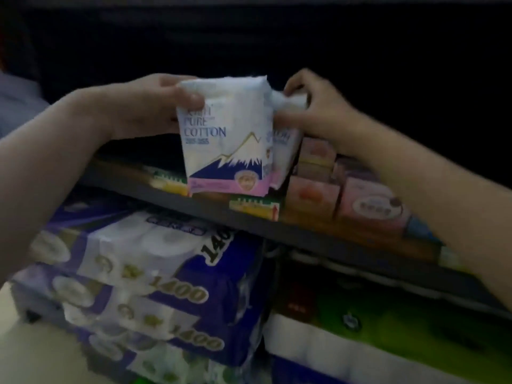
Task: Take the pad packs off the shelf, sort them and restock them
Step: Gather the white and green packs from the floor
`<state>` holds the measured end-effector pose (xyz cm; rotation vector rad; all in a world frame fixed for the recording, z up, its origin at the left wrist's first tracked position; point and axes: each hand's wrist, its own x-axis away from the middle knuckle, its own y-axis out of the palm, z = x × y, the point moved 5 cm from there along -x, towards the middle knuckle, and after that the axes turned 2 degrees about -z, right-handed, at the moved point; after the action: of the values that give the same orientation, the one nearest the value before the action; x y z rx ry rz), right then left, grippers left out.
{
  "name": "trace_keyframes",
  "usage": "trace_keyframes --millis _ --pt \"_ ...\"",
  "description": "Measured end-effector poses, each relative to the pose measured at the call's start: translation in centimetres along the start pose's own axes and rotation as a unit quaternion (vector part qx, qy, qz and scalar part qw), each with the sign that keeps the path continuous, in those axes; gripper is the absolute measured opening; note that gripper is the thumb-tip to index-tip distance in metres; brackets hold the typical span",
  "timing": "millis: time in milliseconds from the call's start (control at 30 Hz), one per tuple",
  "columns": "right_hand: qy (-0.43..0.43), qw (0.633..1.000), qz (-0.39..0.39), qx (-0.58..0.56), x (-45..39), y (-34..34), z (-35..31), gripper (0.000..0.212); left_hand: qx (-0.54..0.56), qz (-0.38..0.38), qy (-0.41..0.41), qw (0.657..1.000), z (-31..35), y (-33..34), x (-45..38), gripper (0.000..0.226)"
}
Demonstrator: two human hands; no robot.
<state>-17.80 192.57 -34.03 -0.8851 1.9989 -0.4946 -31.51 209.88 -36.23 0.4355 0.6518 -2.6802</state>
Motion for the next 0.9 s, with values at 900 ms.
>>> trace_keyframes --millis 900 --pt "0.044 0.896 -0.109 0.428 -11.7 0.3 15.9 0.029 -0.417 0.103 -0.071 0.9 -11.9 9.4 -18.0 0.064"
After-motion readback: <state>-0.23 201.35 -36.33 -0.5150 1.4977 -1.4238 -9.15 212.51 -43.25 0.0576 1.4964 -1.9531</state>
